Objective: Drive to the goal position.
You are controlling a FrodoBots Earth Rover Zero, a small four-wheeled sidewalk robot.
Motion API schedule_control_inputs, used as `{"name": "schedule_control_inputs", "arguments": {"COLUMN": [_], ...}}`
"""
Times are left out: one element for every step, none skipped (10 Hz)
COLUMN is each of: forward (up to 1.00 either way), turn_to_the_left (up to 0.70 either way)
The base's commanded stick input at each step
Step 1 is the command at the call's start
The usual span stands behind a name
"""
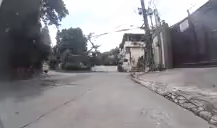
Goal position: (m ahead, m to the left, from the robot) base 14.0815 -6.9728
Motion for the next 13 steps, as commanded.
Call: {"name": "schedule_control_inputs", "arguments": {"forward": [0.5,0.5,0.5,0.5,0.5,0.5,0.5,0.5,0.5,0.5,0.5,0.5,0.5], "turn_to_the_left": [0.0,0.0,0.0,0.0,0.0,0.0,0.0,0.0,-0.1,-0.36,-0.5,-0.5,-0.5]}}
